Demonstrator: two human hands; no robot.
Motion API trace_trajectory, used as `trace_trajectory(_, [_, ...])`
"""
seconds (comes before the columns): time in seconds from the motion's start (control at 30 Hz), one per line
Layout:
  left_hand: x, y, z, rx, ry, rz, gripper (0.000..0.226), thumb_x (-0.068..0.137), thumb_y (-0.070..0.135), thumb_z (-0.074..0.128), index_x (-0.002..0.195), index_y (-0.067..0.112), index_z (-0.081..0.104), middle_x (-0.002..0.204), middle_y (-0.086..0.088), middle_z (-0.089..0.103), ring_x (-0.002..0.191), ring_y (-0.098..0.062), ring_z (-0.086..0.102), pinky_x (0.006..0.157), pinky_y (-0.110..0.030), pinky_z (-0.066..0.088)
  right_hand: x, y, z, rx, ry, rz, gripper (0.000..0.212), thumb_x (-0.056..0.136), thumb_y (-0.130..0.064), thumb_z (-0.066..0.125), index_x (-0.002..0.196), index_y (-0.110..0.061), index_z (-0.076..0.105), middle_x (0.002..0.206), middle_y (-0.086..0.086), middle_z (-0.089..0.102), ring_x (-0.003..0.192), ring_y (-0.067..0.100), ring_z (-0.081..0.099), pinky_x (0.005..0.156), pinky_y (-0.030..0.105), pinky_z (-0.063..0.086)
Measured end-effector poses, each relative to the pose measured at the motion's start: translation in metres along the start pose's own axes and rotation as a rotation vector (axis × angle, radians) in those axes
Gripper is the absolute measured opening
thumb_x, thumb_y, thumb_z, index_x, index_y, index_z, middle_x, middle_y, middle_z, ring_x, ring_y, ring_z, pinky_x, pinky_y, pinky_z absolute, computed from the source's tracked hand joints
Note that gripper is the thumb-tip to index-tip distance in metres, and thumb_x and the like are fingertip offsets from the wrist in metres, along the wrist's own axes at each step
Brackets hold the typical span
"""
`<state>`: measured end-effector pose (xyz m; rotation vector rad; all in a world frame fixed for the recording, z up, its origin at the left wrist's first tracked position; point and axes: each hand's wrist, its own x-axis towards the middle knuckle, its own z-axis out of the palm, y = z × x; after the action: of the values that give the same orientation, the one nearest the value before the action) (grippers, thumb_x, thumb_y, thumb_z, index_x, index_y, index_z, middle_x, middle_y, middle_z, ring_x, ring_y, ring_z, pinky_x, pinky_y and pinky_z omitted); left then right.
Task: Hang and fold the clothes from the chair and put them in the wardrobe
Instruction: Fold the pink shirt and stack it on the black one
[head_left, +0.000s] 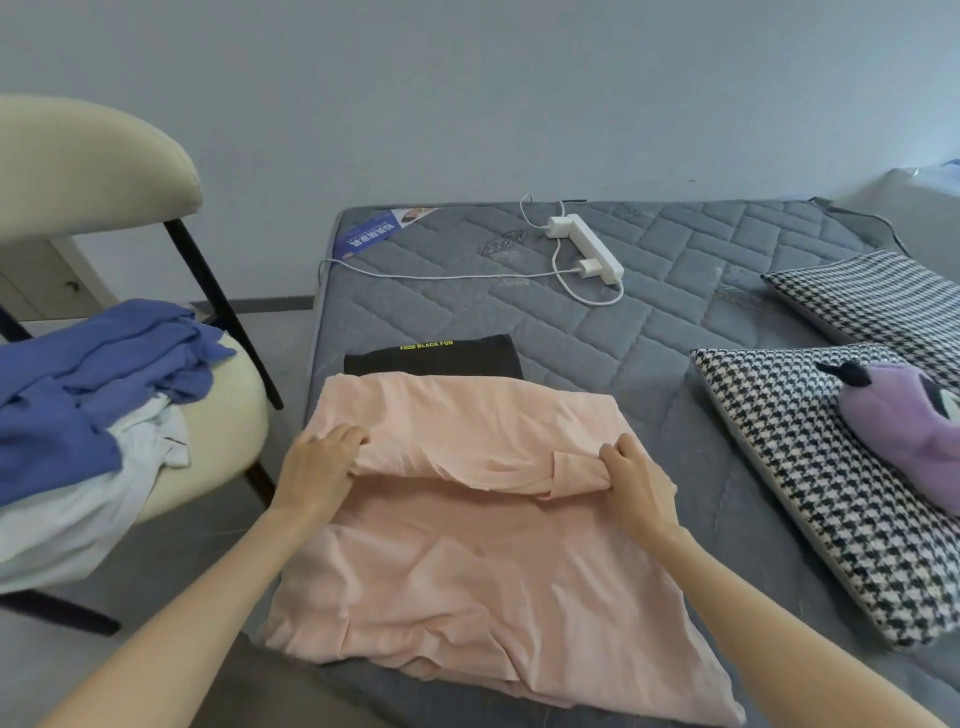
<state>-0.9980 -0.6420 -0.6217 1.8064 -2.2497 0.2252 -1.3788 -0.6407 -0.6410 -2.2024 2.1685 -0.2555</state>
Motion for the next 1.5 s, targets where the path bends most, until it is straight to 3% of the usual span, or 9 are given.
trace_trajectory(0.2, [-0.03,0.007,0.001,0.052,-0.052,0.045,0.053,0.036,-0.015,0.077,0.079,0.014,0.066,0.068,0.001,0.064,0.044,-0.026,0.053,0.052,-0.023,0.027,-0.022,0.01,0.015,0.002,-0.068,-0.025,0.02,0.067,0.008,0.058,0.074,-0.01,0.054,0.08,0.003,0.047,0.061,0.028,0.047,0.047,0.028,0.01])
trace_trajectory(0.3, [-0.039,0.006,0.007,0.025,-0.164,0.046,0.04,0.055,-0.006,0.075,0.085,0.017,0.061,0.071,0.002,0.063,0.051,-0.027,0.058,0.056,-0.027,0.03,-0.026,0.006,0.015,-0.06,-0.19,-0.068,0.025,0.075,0.0,0.054,0.094,-0.016,0.053,0.09,-0.003,0.039,0.076,0.024,0.045,0.056,0.03,0.021])
trace_trajectory(0.47, [-0.04,0.02,0.009,-0.027,-0.414,0.072,0.043,0.079,0.04,0.063,0.117,0.026,0.047,0.113,0.006,0.048,0.108,-0.019,0.047,0.086,-0.033,0.032,-0.024,-0.014,0.005,-0.009,-0.404,-0.206,0.041,0.073,-0.028,0.057,0.111,-0.026,0.041,0.103,-0.005,0.036,0.098,0.02,0.039,0.079,0.035,0.032])
trace_trajectory(0.67, [-0.038,0.03,0.004,-0.237,-0.589,0.149,0.033,0.078,0.049,0.063,0.105,0.035,0.052,0.113,0.017,0.046,0.105,-0.01,0.04,0.084,-0.028,0.033,-0.027,-0.033,-0.004,0.215,-0.611,-0.242,0.031,0.071,-0.03,0.067,0.099,-0.031,0.053,0.087,-0.013,0.054,0.08,0.011,0.051,0.07,0.031,0.042])
trace_trajectory(0.77, [-0.046,0.022,0.005,-0.335,-0.666,0.083,0.034,0.071,0.071,0.058,0.087,0.041,0.063,0.107,0.025,0.052,0.102,-0.005,0.043,0.091,-0.03,0.038,-0.03,-0.04,-0.004,0.274,-0.753,-0.181,0.027,0.071,-0.055,0.067,0.088,-0.035,0.062,0.081,-0.012,0.06,0.074,0.008,0.056,0.072,0.03,0.049])
trace_trajectory(0.9, [-0.045,0.013,0.005,-0.489,-0.514,-0.16,0.063,0.079,0.074,0.04,0.071,0.019,0.069,0.084,0.009,0.066,0.083,-0.01,0.058,0.079,-0.034,0.049,-0.026,-0.053,-0.003,0.289,-0.597,-0.13,0.038,0.081,-0.062,0.051,0.078,-0.028,0.068,0.082,-0.007,0.068,0.078,0.014,0.062,0.076,0.038,0.053])
trace_trajectory(1.0, [-0.037,0.006,0.003,-0.57,-0.299,-0.304,0.044,0.092,0.051,0.047,0.077,0.015,0.069,0.079,0.005,0.066,0.076,-0.013,0.059,0.076,-0.039,0.051,-0.017,-0.069,-0.002,0.359,-0.444,-0.168,0.023,0.092,-0.04,0.054,0.087,-0.024,0.07,0.087,-0.01,0.069,0.079,0.01,0.06,0.072,0.028,0.05])
trace_trajectory(1.17, [-0.009,-0.016,0.007,-0.691,-0.043,-0.641,0.026,0.095,0.019,0.052,0.115,0.007,0.061,0.111,-0.011,0.058,0.1,-0.027,0.057,0.09,-0.04,0.046,0.007,-0.105,-0.003,0.458,-0.306,-0.185,0.016,0.093,-0.024,0.053,0.101,-0.03,0.066,0.107,-0.011,0.063,0.087,0.007,0.054,0.08,0.027,0.046])
trace_trajectory(1.5, [0.049,-0.036,0.026,-0.998,-0.101,-1.009,0.055,0.097,0.048,0.041,0.132,0.006,0.05,0.128,-0.008,0.056,0.119,-0.029,0.052,0.095,-0.037,0.041,0.064,-0.163,0.006,0.551,-0.244,-0.208,0.037,0.093,-0.016,0.055,0.128,-0.024,0.054,0.135,-0.002,0.046,0.102,0.024,0.059,0.085,0.027,0.042])
